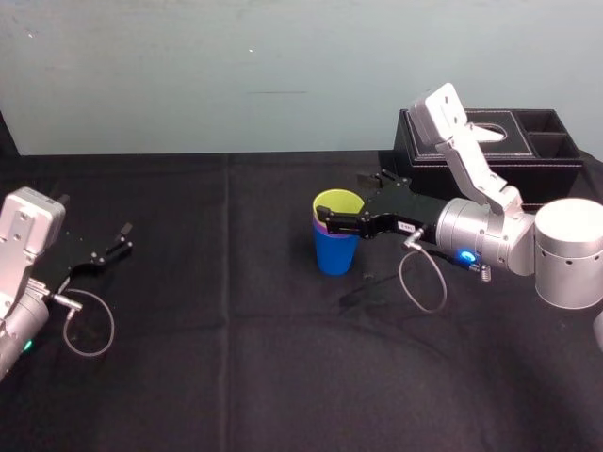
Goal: Stack the three plastic cups sequentially using one hand.
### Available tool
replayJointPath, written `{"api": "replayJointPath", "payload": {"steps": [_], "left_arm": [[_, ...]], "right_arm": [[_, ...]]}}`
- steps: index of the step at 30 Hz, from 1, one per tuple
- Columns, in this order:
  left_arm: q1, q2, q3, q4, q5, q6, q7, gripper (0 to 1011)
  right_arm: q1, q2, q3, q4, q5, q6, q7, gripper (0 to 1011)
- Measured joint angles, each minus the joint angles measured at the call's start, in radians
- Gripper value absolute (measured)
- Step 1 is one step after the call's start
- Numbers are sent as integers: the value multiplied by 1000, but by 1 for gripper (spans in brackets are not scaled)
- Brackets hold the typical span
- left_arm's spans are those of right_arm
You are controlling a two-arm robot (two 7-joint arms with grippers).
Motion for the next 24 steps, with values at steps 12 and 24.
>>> {"api": "replayJointPath", "payload": {"steps": [12, 24], "left_arm": [[0, 0, 0, 0, 0, 0, 0, 1010], [0, 0, 0, 0, 0, 0, 0, 1010]], "right_arm": [[-76, 67, 61, -90, 24, -2, -18, 1003], [-188, 151, 158, -124, 64, -59, -31, 1003]]}}
